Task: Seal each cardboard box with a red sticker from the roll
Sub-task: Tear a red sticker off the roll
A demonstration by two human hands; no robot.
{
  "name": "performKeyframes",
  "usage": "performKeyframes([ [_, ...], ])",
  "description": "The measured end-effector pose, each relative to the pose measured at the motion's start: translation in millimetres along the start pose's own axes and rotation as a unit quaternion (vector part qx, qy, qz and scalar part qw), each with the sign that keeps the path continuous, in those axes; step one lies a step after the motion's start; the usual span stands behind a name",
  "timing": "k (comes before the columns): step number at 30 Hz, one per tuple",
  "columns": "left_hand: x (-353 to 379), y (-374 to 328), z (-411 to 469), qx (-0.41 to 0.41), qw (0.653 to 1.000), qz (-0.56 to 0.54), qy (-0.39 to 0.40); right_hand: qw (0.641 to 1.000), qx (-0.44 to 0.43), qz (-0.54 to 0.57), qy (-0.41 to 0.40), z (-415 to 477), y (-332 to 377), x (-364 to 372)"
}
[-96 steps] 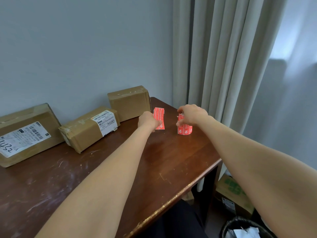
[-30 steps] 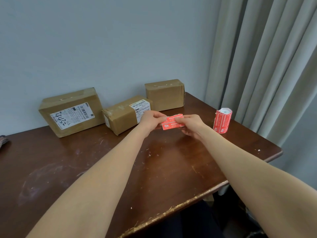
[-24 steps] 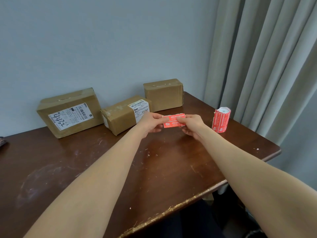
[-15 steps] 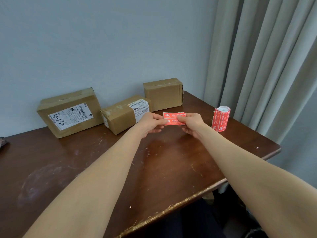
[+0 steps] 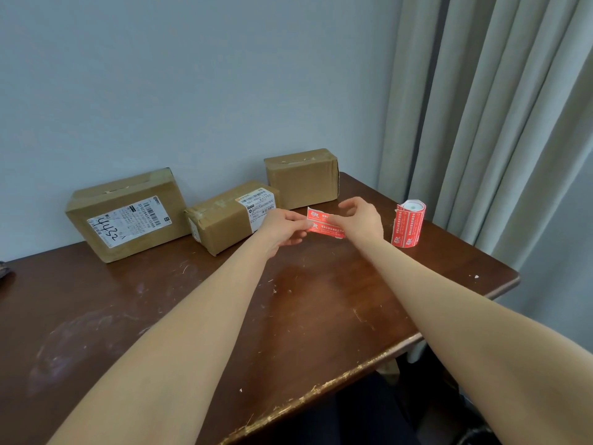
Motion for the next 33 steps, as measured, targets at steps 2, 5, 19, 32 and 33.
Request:
performKeyframes([
  [2,1.4,-1.8,-1.1,0.003,1.0,0.002,-0.002,0.998,-0.045,-0.047,-0.021,-2.0,6.4,-2.2],
  [5,3.4,-2.3,-2.2,0.005,1.0,0.002,-0.001,0.994,-0.083,-0.068,0.029,-7.3,15.4,0.1],
  [19,9.9,-10.6,-5.0,0.023,0.999,0.033,0.005,0.988,-0.108,-0.089,0.059,-13.2,22.1,3.1],
  [32,12.5,-18.7,-8.0,0.04,0.997,0.059,0.019,0.984,-0.13,-0.104,0.063,-14.1,20.3,-2.5],
  [33,12.5,-18.7,-8.0,0.04,0.997,0.059,0.019,0.984,-0.131,-0.105,0.064,-14.7,20.7,-3.0],
])
Point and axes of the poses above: each hand's wrist, its own z-axis towards the middle knuckle, its own x-axis out of the palm, y = z × x, the point moved 3 cm from there along z, towards the middle knuckle, and after that the axes turned 4 degrees about z, right-handed, at the moved point
